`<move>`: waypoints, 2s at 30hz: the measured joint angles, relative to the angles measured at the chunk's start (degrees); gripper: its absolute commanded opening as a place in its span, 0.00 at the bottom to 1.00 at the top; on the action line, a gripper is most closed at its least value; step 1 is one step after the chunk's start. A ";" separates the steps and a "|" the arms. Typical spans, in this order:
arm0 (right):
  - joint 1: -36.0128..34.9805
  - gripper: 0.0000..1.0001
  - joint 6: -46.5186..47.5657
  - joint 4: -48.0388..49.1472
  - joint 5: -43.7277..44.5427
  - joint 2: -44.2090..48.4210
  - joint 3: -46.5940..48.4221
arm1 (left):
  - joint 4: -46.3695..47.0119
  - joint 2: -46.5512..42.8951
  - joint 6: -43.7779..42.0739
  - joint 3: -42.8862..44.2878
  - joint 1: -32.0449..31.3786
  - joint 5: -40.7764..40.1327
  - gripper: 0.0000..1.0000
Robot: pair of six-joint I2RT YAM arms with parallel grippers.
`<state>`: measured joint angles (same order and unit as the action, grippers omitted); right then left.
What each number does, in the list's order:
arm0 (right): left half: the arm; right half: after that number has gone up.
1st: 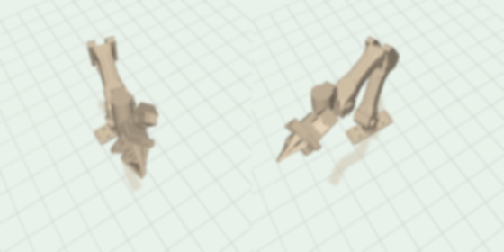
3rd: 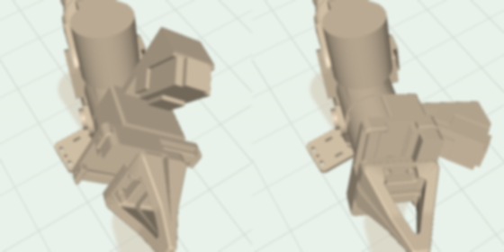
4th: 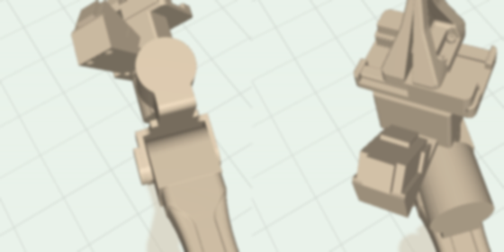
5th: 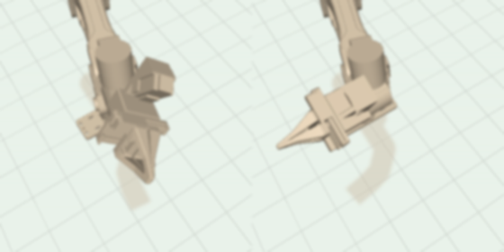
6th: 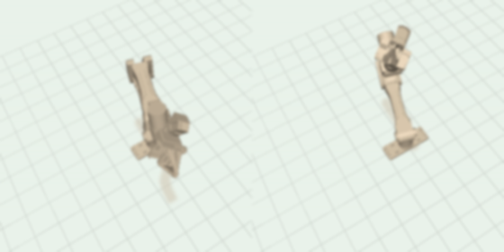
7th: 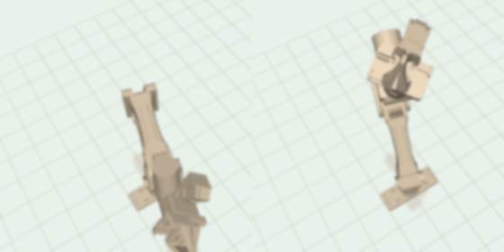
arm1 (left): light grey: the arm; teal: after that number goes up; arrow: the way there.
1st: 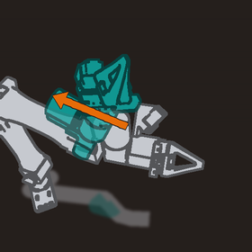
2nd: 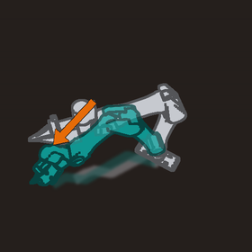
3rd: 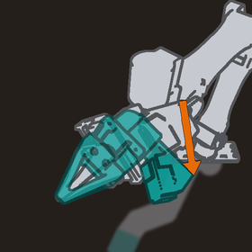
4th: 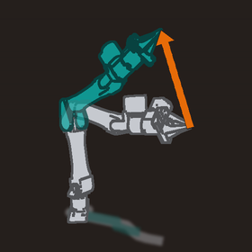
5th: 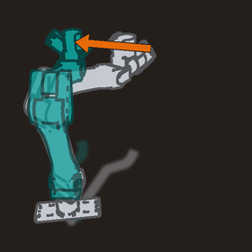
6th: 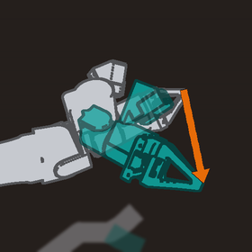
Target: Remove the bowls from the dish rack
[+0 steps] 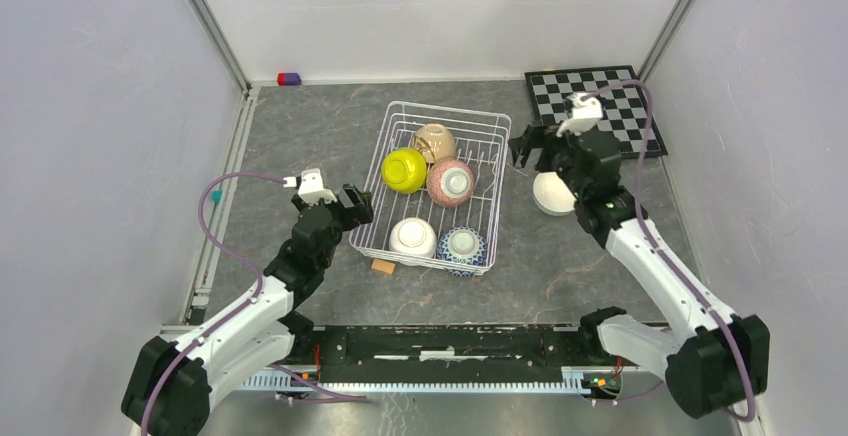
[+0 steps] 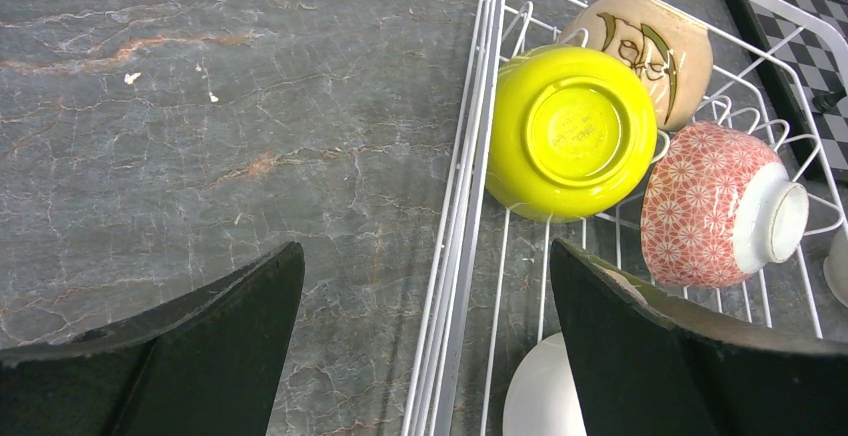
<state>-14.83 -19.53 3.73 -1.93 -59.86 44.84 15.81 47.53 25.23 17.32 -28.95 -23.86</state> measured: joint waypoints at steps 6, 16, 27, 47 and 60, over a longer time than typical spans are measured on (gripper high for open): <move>-13.86 0.98 8.09 -4.50 8.48 -10.03 9.57 | -0.02 0.00 0.00 0.00 0.00 0.00 0.98; -31.19 0.98 20.04 -9.90 22.95 -26.82 18.05 | 0.22 2.08 0.00 0.00 0.00 -0.02 0.98; -38.93 0.98 23.74 -12.59 34.47 -39.52 25.33 | 0.28 2.12 0.00 0.00 0.00 -0.04 0.98; -42.12 0.98 19.34 -9.27 48.96 -48.63 27.98 | -5.29 -1.25 14.73 -2.16 0.00 -23.47 0.96; -43.58 0.98 17.51 -9.11 57.68 -52.46 30.42 | -6.29 -1.84 15.58 -2.62 0.00 -25.09 0.96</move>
<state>-58.41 -2.02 -5.39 55.75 -112.31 75.26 9.52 45.69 40.82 14.70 -28.95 -48.95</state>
